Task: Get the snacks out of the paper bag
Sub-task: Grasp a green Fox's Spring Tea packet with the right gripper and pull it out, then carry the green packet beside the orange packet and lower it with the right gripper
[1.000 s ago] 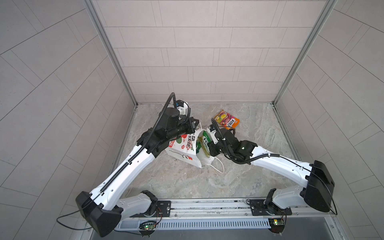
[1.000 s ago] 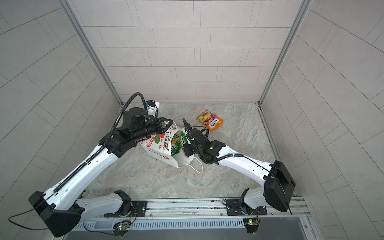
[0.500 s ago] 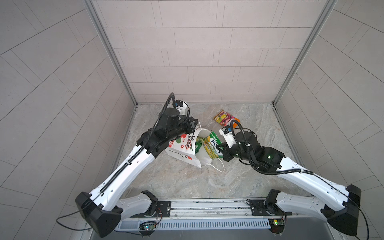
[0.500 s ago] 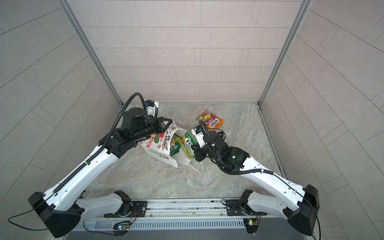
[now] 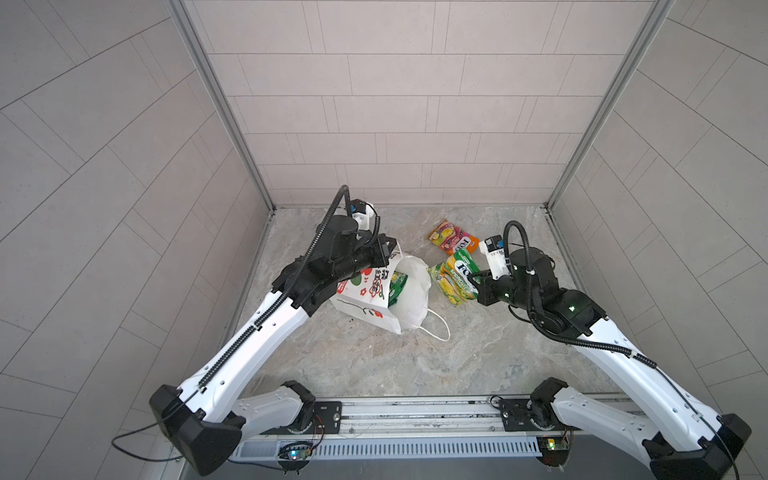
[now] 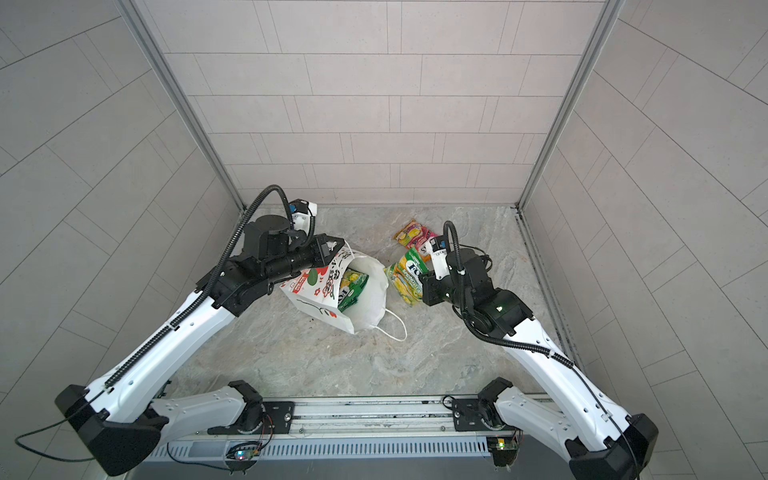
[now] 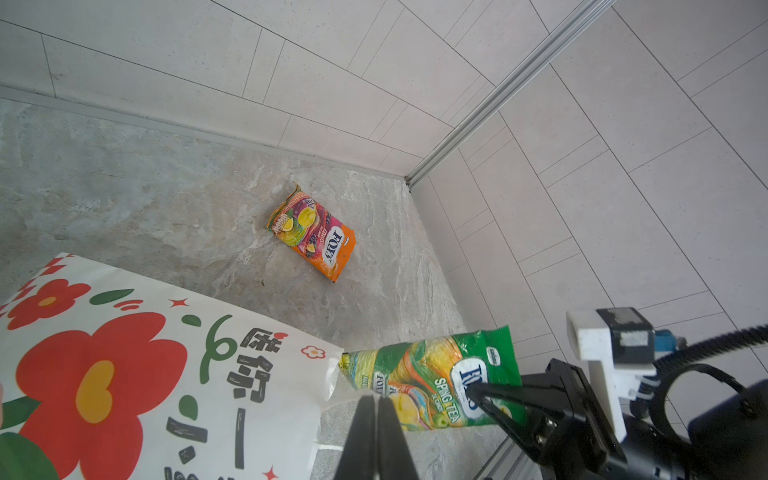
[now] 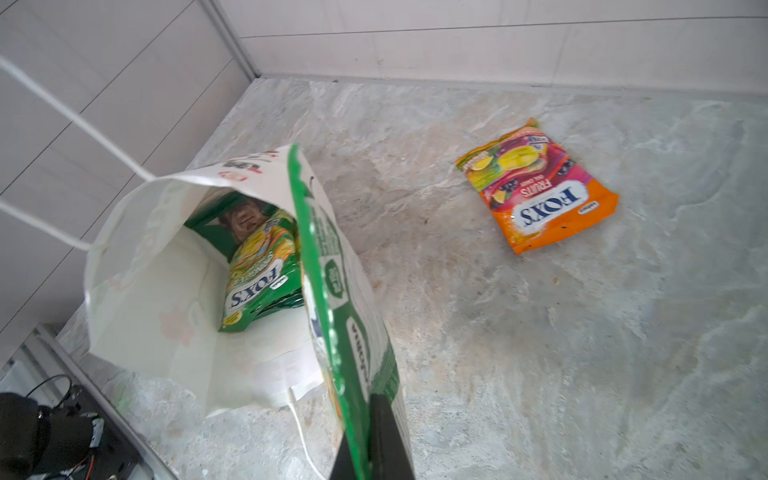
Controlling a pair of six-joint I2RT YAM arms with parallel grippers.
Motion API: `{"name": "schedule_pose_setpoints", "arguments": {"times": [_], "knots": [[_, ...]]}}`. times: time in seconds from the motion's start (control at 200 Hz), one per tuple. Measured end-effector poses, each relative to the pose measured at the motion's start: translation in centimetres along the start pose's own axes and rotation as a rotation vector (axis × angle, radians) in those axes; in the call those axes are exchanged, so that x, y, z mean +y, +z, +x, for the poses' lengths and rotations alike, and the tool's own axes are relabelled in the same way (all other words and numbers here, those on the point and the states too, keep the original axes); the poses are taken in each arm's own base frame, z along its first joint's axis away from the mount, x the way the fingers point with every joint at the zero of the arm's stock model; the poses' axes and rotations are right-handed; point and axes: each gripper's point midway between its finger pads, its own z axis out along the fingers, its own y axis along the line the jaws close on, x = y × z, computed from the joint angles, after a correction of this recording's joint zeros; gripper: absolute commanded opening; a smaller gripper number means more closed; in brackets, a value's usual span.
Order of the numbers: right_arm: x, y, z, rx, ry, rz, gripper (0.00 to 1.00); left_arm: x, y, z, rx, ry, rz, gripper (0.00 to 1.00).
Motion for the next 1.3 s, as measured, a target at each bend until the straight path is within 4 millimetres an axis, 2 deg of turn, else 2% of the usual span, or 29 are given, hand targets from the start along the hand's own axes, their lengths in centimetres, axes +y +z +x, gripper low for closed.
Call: {"name": "schedule_pose_setpoints", "arguments": {"times": [0.26, 0.505, 0.645, 0.816, 0.956, 1.181, 1.301], "knots": [[-6.6, 1.7, -0.9, 0.019, 0.161, 0.094, 0.0, -0.7, -0.9, -0.1, -0.003, 0.008, 0.03, 0.0], [-11.9, 3.7, -2.0, -0.009, 0.291, 0.146, 0.0, -0.7, -0.9, 0.4, 0.02, 0.008, 0.035, 0.0], [-14.9, 5.3, -2.7, -0.039, 0.371, 0.154, 0.0, -0.8, -0.9, 0.6, 0.027, 0.008, 0.04, 0.0], [-18.4, 8.1, -2.4, -0.037, 0.471, 0.179, 0.0, -0.8, -0.6, 0.9, 0.044, 0.006, 0.044, 0.0], [-20.1, 9.9, -2.6, -0.046, 0.54, 0.202, 0.0, -0.8, -0.4, 1.0, 0.054, 0.004, 0.045, 0.0], [-21.1, 12.8, -4.8, -0.108, 0.608, 0.142, 0.0, -0.9, -0.4, 1.0, 0.063, 0.01, 0.043, 0.0], [-21.7, 13.4, -4.5, -0.114, 0.634, 0.127, 0.0, -0.9, -0.4, 1.0, 0.064, 0.013, 0.042, 0.0]]}}
